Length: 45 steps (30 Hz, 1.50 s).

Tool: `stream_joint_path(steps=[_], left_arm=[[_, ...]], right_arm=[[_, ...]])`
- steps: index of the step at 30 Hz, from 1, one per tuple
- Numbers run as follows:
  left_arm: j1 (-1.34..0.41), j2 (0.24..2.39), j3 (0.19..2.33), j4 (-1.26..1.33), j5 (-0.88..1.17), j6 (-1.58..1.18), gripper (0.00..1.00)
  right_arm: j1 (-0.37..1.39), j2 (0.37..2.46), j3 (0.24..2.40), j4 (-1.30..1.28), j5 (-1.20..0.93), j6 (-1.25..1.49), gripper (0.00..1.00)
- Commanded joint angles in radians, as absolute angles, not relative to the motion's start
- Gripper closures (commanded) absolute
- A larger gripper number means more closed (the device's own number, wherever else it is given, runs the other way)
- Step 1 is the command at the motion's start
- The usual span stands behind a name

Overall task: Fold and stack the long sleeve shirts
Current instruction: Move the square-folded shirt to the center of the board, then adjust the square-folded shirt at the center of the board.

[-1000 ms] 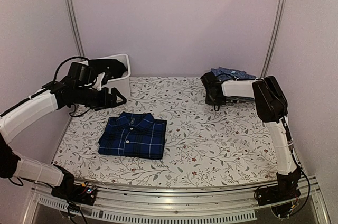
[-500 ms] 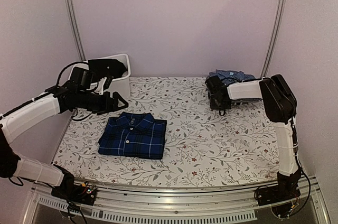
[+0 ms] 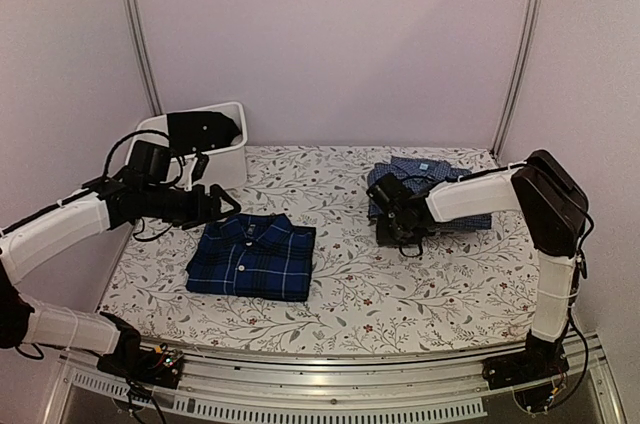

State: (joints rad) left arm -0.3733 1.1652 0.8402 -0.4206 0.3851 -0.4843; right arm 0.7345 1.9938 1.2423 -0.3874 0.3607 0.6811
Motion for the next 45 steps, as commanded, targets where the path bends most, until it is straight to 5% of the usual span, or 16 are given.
stream_joint_path(steps=[1,15,23,30,45], left_arm=[[-0.386,1.136,0.809,-0.376,0.384,-0.51,0.14],[-0.385,1.135,0.759,-0.371,0.292,-0.561,0.14],[-0.34,1.151,0.767,-0.396,0.187,-0.562,0.13],[-0.266,1.196,0.753,-0.397,0.156,-0.538,0.13],[-0.165,1.309,0.595,-0.189,0.205,-0.658,0.13]], right_arm=[[0.86,1.973,1.232,-0.338,0.198,0.814,1.0],[0.955,1.958,1.225,-0.279,0.139,0.893,1.0],[1.002,1.936,1.292,-0.229,0.079,0.822,0.62],[1.025,1.96,1.339,-0.179,0.036,0.788,0.42],[1.025,2.134,1.485,-0.227,0.072,0.715,0.4]])
